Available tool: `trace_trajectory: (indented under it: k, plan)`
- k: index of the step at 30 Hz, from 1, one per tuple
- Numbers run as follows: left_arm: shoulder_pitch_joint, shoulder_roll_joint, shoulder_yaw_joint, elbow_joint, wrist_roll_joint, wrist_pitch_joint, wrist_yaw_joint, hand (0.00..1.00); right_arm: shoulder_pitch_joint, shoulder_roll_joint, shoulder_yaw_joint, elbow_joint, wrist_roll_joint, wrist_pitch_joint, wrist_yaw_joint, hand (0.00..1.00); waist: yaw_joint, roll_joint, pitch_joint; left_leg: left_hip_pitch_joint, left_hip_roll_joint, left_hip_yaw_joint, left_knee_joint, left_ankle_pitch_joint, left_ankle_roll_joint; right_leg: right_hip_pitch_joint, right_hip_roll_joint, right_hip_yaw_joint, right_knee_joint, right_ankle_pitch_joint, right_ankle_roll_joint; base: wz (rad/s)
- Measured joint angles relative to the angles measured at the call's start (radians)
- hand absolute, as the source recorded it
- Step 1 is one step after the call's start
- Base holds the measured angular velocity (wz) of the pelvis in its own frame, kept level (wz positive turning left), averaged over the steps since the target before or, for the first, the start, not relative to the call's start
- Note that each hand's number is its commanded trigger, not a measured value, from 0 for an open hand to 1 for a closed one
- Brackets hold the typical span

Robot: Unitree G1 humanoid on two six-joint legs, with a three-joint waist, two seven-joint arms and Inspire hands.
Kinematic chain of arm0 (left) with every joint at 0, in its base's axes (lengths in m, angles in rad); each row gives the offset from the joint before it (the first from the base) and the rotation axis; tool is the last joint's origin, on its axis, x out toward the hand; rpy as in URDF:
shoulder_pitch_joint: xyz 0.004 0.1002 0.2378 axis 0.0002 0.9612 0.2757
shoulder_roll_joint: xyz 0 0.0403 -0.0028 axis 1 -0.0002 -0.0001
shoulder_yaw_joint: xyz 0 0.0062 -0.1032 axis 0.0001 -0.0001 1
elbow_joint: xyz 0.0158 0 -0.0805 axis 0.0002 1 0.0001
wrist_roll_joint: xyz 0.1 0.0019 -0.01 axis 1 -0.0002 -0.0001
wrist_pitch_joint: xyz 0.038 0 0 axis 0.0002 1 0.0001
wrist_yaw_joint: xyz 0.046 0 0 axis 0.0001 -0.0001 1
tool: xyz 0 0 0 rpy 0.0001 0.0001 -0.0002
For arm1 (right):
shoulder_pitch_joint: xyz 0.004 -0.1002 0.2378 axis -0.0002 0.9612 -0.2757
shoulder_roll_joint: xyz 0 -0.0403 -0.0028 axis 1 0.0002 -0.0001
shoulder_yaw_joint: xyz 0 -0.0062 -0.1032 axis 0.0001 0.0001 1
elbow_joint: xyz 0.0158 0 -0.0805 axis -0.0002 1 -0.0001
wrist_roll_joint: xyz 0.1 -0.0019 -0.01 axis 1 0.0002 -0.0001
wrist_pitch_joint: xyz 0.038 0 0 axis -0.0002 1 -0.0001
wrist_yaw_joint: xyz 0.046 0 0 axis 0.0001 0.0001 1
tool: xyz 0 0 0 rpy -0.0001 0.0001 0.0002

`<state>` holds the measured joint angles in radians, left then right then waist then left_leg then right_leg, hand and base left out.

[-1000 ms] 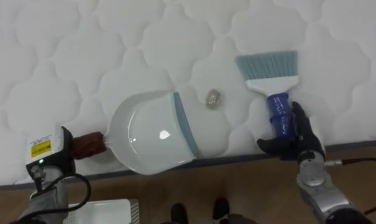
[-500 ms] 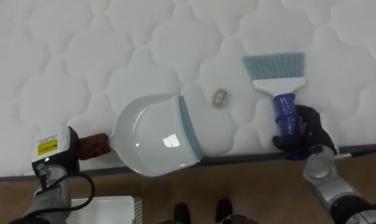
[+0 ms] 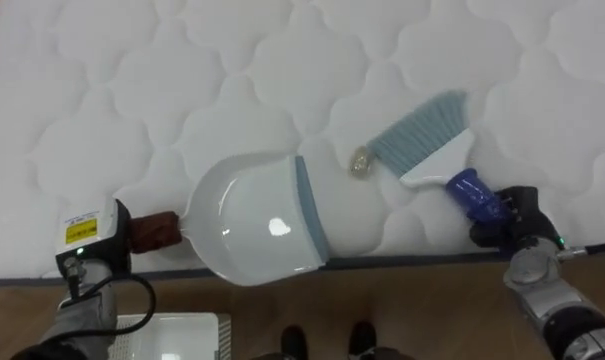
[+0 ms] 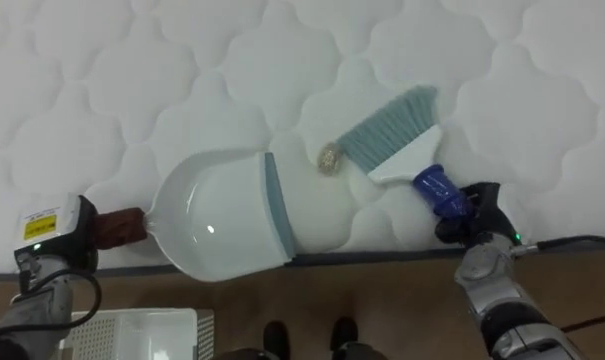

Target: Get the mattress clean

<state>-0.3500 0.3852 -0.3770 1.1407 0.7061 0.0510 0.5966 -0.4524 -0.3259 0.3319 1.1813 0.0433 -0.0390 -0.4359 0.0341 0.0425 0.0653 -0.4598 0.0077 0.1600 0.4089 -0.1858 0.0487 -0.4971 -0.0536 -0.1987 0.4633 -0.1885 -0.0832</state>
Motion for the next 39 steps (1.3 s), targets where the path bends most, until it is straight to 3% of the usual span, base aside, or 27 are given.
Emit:
trace_trajectory:
  k: [11,20,23,25,29,34,39]
  plan:
    - [-0.014,-0.002,-0.006,0.0,-0.004,0.031,0.001,1.0,0.005,0.002,-0.012,0.007,0.098,0.021,-0.008,1.0,-0.004,0.0,-0.0002,-0.019,-0.001,0.002,0.009,0.001,0.002,-0.014,-0.001,0.003,-0.007,-0.001,0.002,0.0]
    - [-0.017,-0.001,-0.006,0.0,0.005,0.031,0.04,1.0,0.004,-0.001,-0.048,0.008,0.073,0.034,-0.012,1.0,-0.016,-0.006,-0.0024,-0.029,-0.007,0.001,0.024,0.001,0.002,-0.029,-0.016,-0.007,0.034,-0.004,0.006,0.03]
    - [-0.019,0.0,-0.006,-0.003,0.005,0.034,0.043,1.0,0.0,-0.012,-0.049,0.016,-0.009,0.051,-0.023,1.0,-0.018,-0.02,-0.0039,-0.036,-0.011,0.004,0.037,0.002,0.004,-0.039,-0.02,0.001,0.043,-0.008,0.006,0.0]
    - [-0.031,0.004,-0.011,-0.003,0.006,0.046,0.043,1.0,-0.002,-0.032,-0.048,0.049,-0.077,0.077,-0.042,1.0,-0.015,-0.038,-0.0034,-0.037,-0.017,0.006,0.04,0.006,0.011,-0.046,-0.028,0.003,0.057,-0.016,0.007,0.0]
    - [-0.034,0.011,-0.018,-0.004,0.009,0.071,0.043,1.0,-0.004,-0.081,-0.045,0.104,-0.146,0.129,-0.067,1.0,-0.011,-0.052,-0.0035,-0.045,-0.019,0.004,0.055,0.007,0.015,-0.05,-0.032,0.004,0.065,-0.014,0.008,0.0]
    - [-0.047,0.038,-0.018,-0.004,0.045,0.071,0.051,1.0,-0.008,-0.17,-0.038,0.108,-0.304,0.143,-0.07,1.0,-0.001,-0.061,-0.0027,-0.058,-0.019,0.006,0.061,0.004,0.02,-0.068,-0.033,0.007,0.076,-0.007,0.008,-0.01]
    - [-0.057,0.077,-0.018,-0.014,0.053,0.074,0.063,1.0,-0.074,-0.211,0.034,0.107,-0.474,0.173,-0.077,1.0,0.002,-0.084,-0.0031,-0.087,-0.018,0.006,0.07,0.004,0.02,-0.105,-0.033,0.01,0.093,-0.003,0.001,-0.04]
